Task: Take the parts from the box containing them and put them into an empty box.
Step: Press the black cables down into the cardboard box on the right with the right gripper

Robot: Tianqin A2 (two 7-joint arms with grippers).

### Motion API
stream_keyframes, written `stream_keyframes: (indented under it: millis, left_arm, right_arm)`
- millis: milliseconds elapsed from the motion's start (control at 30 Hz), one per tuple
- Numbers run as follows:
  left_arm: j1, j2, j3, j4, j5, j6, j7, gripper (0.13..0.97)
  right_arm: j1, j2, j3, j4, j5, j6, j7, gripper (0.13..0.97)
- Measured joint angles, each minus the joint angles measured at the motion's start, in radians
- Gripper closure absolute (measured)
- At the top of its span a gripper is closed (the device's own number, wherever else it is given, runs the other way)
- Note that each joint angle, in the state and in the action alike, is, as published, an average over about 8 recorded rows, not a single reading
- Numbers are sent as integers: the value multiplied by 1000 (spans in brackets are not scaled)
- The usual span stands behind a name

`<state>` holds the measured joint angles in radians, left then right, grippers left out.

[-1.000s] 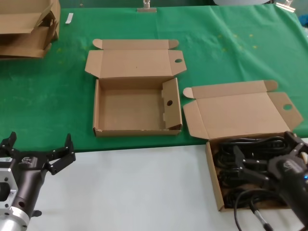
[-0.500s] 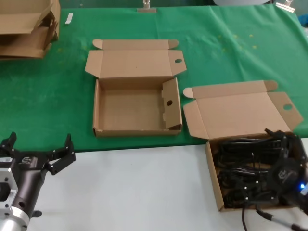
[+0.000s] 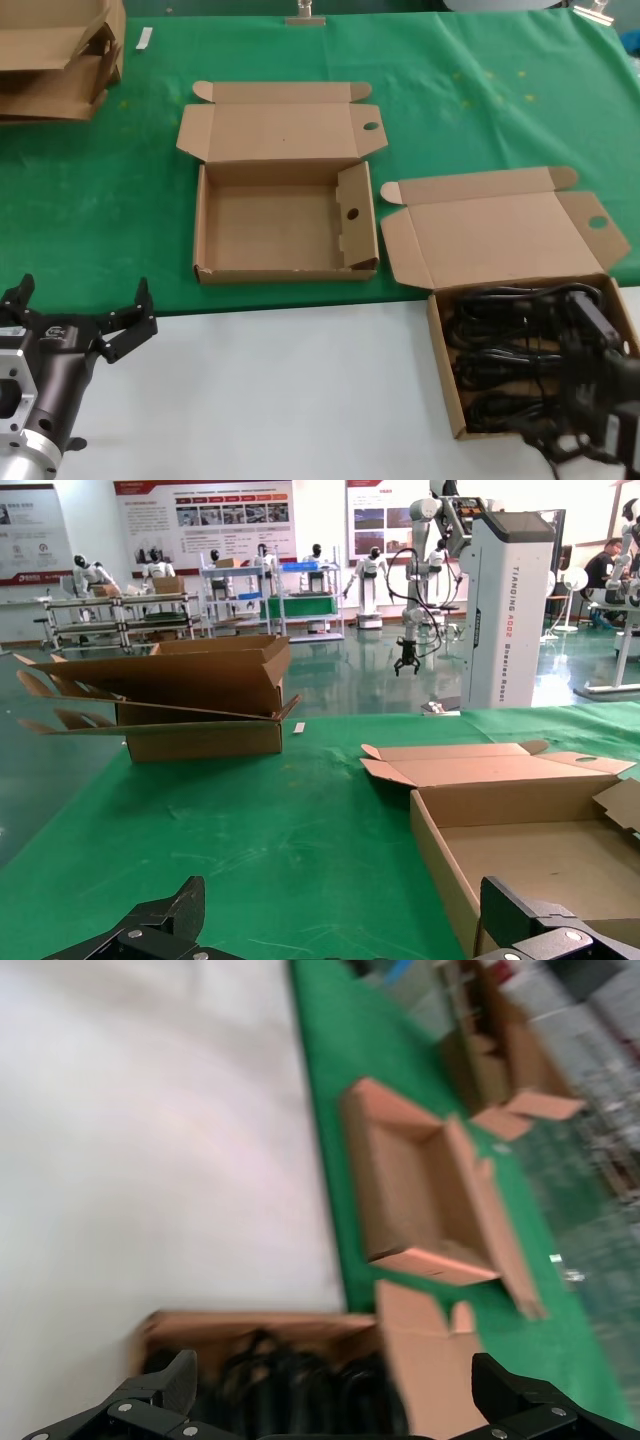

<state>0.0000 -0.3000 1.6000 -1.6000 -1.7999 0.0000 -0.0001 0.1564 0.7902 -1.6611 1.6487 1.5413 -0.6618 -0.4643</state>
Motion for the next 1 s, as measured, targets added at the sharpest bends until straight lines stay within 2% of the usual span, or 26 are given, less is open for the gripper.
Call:
stream_keyframes:
  millis: [167,467,667,1000]
  left_arm:
    - [0,0,0,0,0,0,0,132]
    - [0,0,0,0,0,0,0,132]
    - [0,0,0,0,0,0,0,132]
    - [0,0,0,0,0,0,0,132]
  right_arm:
    - [-14,55,-22,49,-141,7,130,129]
    - [50,40,-54,1,-315,44,249,129]
    - [95,21,-83,-39,-364,50,280,129]
    - [128,4,-132,-90,-369,63,263,138]
